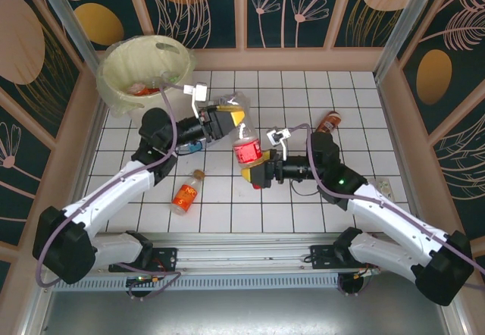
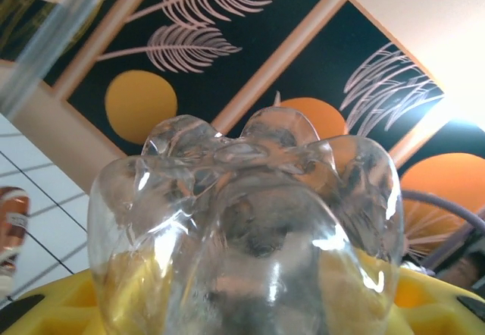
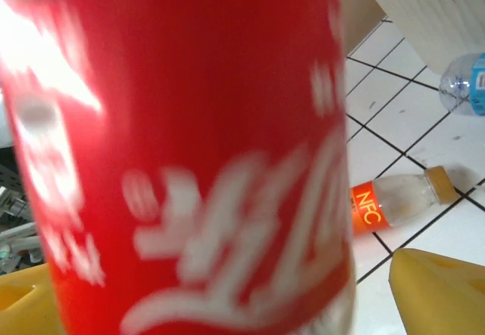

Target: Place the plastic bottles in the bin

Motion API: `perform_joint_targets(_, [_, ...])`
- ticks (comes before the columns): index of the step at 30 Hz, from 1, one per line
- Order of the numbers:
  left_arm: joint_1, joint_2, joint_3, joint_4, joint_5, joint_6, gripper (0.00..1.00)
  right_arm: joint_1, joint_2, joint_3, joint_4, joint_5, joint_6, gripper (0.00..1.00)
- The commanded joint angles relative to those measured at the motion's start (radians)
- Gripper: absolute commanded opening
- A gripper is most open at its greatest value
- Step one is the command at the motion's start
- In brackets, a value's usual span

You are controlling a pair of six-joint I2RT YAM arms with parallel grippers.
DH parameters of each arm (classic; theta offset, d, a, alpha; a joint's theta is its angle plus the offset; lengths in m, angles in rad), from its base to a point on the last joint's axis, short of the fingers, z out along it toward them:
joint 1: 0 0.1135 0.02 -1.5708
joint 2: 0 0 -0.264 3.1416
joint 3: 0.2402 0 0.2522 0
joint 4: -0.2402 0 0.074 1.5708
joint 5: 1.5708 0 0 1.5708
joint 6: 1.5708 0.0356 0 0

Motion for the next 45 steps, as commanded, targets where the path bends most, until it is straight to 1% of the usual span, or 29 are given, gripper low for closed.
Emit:
perform_joint_targets(1, [-0.001,-0.024,0.135,-0.356,-0.102,0.249,0.49,-0.004,-0.067,0.028,-0.095,0.060,-0.057,0.99])
perform_joint_targets(5, [0.000,-0.005,0.276,-0.609,-0.218,0.416,0.50,-0.005,-0.122,0.075,-0.222,0.151,-0.113,0.99])
perform_joint_targets(9, [-0.001,0.024,0.415,-0.788,-0.372,0.543,0.51,-0.003,-0.166,0.123,-0.326,0.255,-0.166,0.99])
perform_joint_targets(12, [-0.001,0.053,0.525,-0.913,-0.546,0.636,0.51,-0.004,-0.200,0.151,-0.366,0.323,-0.193,0.99])
perform_joint_targets(14, [0.000,0.075,0.601,-0.984,-0.685,0.701,0.51,-0.004,-0.219,0.165,-0.374,0.348,-0.203,0.99])
perform_joint_targets(17, [0.000,0.111,0.706,-1.037,-0.831,0.783,0.52,-0.003,-0.229,0.180,-0.375,0.357,-0.214,0.99])
perform_joint_targets(21, [0.000,0.181,0.879,-1.092,-0.941,0.872,0.53,-0.003,-0.226,0.180,-0.366,0.344,-0.214,0.99])
perform_joint_targets(24, [0.004,0.246,0.998,-1.106,-1.078,0.959,0.54,-0.003,-0.226,0.175,-0.347,0.321,-0.206,0.99])
perform_joint_targets(26, [0.020,0.295,1.069,-1.105,-1.146,1.016,0.52,-0.004,-0.229,0.178,-0.342,0.319,-0.206,0.99])
perform_joint_targets(28, [0.050,0.340,1.136,-1.116,-1.160,1.036,0.51,-0.003,-0.230,0.181,-0.341,0.323,-0.208,0.99])
perform_joint_targets(31, [0.124,0.400,1.211,-1.115,-1.143,1.010,0.49,-0.003,-0.228,0.181,-0.338,0.316,-0.209,0.99])
perform_joint_targets(34, [0.193,0.442,1.232,-1.079,-1.138,0.983,0.49,-0.003,-0.229,0.173,-0.335,0.310,-0.206,0.98])
perform_joint_targets(36, [0.219,0.459,1.232,-1.042,-1.143,1.004,0.50,-0.003,-0.232,0.170,-0.336,0.307,-0.202,0.98])
perform_joint_targets(38, [0.230,0.484,1.242,-1.016,-1.174,1.042,0.51,-0.003,-0.240,0.163,-0.339,0.309,-0.199,0.98])
perform_joint_targets(41, [0.261,0.547,1.285,-1.043,-1.186,1.054,0.52,-0.003,-0.248,0.153,-0.346,0.317,-0.198,0.98])
perform_joint_targets(45, [0.309,0.602,1.284,-1.074,-1.152,1.062,0.52,-0.003,-0.250,0.146,-0.342,0.318,-0.193,0.98])
